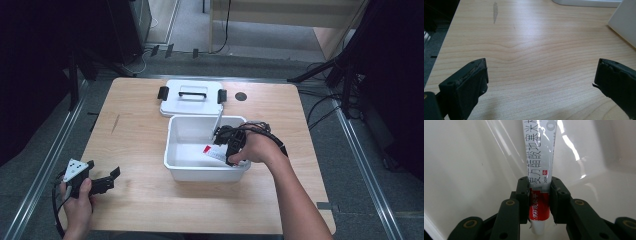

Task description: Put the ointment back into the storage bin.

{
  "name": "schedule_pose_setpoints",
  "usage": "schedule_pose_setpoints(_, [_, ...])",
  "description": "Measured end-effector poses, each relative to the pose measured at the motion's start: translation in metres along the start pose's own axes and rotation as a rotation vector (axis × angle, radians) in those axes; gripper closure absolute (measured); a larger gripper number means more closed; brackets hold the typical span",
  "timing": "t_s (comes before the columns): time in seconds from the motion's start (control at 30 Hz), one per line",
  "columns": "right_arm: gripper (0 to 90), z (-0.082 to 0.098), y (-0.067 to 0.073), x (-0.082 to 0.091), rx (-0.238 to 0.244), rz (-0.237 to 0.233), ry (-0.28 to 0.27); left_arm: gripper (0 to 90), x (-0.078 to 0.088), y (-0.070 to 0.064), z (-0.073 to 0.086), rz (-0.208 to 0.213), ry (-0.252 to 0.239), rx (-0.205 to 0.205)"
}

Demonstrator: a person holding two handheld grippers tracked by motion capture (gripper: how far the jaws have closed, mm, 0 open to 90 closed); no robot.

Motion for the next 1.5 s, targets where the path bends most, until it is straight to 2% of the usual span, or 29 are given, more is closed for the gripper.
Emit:
schedule_pose_setpoints(0.23, [72.8, -0.003, 0.002, -0.003, 0.029, 0.017, 0.06, 0.0, 0.0, 0.0, 0.0, 0.003, -0.001, 0.002])
schedule_pose_setpoints(0.5, [72.7, -0.006, 0.002, -0.006, 0.032, 0.027, 0.093, 0.0, 0.0, 0.0, 0.0, 0.007, -0.001, 0.002])
schedule_pose_setpoints(0.67, [72.6, -0.007, 0.001, -0.01, 0.034, 0.043, 0.139, 0.0, 0.0, 0.0, 0.0, 0.009, 0.0, 0.002])
schedule_pose_setpoints(0.9, [72.6, -0.008, -0.001, -0.012, 0.036, 0.053, 0.137, 0.0, 0.0, 0.0, 0.0, 0.011, 0.001, 0.002])
schedule_pose_setpoints(1.5, [72.3, -0.008, 0.001, -0.015, 0.048, 0.042, 0.135, 0.0, 0.0, 0.0, 0.0, 0.013, 0.001, 0.0])
Point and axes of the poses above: each handheld gripper's, and its own axes: x roughly backward along the jaws, z roughly out of its underside, y roughly to its left, the point moved 5 cm from there along -x, roughly forward along the jaws, and after that the axes turned 2 degrees about y, right-handed, at the moved point
